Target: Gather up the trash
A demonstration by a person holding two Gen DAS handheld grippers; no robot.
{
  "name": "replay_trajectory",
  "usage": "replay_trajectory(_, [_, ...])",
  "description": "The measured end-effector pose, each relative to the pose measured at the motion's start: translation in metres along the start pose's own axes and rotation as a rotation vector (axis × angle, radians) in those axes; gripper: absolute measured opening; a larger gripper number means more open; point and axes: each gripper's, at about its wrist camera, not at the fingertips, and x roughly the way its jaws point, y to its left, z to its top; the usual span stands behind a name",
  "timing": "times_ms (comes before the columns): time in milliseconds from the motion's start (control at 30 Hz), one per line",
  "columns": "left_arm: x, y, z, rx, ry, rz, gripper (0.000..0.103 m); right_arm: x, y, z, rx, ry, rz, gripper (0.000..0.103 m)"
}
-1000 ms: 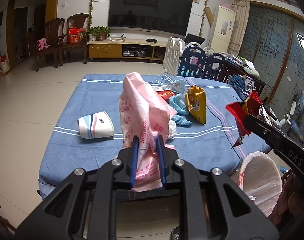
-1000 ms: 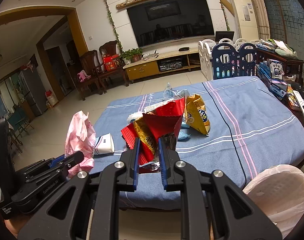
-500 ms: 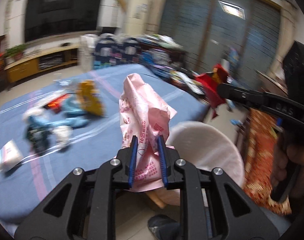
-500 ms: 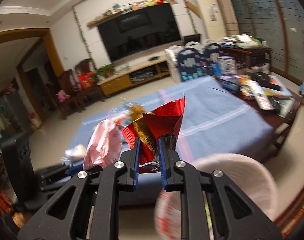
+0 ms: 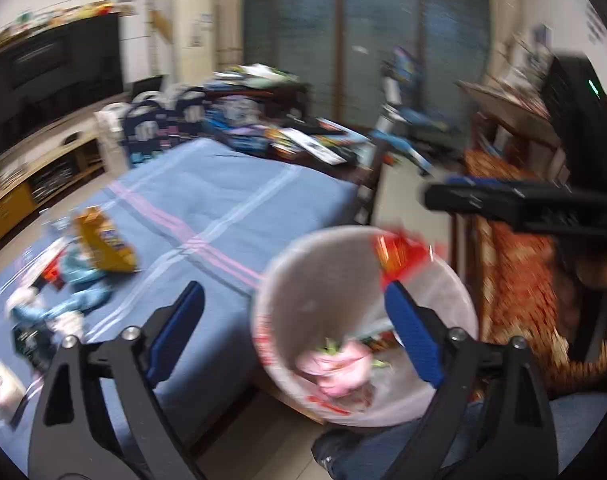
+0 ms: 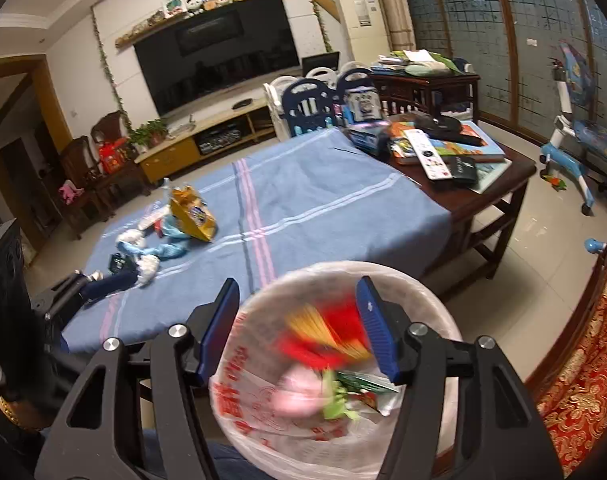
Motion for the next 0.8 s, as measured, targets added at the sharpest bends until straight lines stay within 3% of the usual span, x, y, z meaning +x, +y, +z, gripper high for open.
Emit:
replay_trajectory(133, [-0.035,0.061,-0.002,-0.219,-0.072,0.189,0.097,-0.005,0.027,0.008,-0.013,-0.044,0.058,0.063])
replay_trajectory(300, [-0.095,0.125,-0.025,-0.466,-0.145,0.469,0.098,-0.004,0.092,0.019,-0.073,-0.107,0.176,0.067])
replay_trajectory(500, [-0.168,0.151,-0.058,-0.637,-0.218,0.713,0.100,-0.001,0.178,0.021,-0.186,-0.206,0.282,0.081])
replay_trajectory(633, [-0.185,0.152,-0.071,-0.640,-0.177,0.793,0.100,0.015,0.210,0.007,-0.247,-0.182,0.309,0.081])
replay_trajectory(800, [-0.177,0.154,-0.075,-0.629,-0.117,0.775,0.100,0.021,0.209,0.006,-0.210,-0.143,0.324,0.085])
